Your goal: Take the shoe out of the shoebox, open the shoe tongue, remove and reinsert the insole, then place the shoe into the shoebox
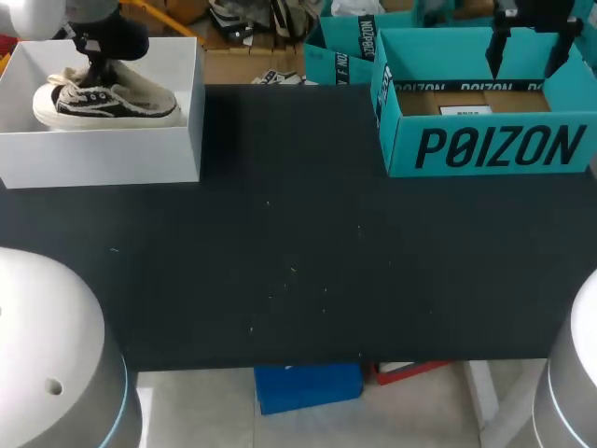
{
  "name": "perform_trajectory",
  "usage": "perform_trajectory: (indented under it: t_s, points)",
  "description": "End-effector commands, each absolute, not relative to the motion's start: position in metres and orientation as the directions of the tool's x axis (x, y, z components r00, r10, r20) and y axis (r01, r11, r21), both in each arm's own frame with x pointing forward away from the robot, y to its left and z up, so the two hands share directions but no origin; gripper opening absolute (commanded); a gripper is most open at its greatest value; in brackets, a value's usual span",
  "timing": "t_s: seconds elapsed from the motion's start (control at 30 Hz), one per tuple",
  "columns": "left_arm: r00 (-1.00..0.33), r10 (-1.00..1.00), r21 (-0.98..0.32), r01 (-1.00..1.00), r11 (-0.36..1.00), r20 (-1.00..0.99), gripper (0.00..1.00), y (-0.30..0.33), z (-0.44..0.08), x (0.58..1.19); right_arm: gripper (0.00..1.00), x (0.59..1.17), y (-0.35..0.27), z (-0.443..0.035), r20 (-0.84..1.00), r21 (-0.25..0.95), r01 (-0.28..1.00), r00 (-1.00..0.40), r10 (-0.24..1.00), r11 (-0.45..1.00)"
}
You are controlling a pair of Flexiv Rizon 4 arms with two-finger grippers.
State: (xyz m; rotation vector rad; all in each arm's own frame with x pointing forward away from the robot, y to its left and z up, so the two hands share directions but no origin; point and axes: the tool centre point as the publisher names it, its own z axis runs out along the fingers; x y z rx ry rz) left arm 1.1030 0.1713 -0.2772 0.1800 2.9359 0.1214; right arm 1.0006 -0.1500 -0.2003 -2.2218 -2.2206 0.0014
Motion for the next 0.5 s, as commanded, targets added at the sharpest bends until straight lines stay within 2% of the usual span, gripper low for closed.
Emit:
perform_trajectory:
  t_s: [0.03, 0.3, 0.5]
  points:
    - [-0.97, 0.127, 0.092, 0.11, 0.99, -0.207, 0.0, 0.153, -0.218, 1.076, 1.0, 1.001, -0.15, -0.2, -0.001, -0.001, 1.0, 0.0, 1.0, 0.0]
    - [-0.963, 0.114, 0.094, 0.093, 0.991, -0.246, 0.0, 0.092, -0.166, 1.029, 1.0, 1.001, -0.15, -0.2, -0.001, -0.001, 1.0, 0.0, 1.0, 0.0]
    - [-0.961, 0.126, 0.089, 0.107, 0.99, -0.247, 0.0, 0.036, -0.159, 0.991, 1.0, 1.001, -0.15, -0.2, -0.001, -0.001, 1.0, 0.0, 1.0, 0.0]
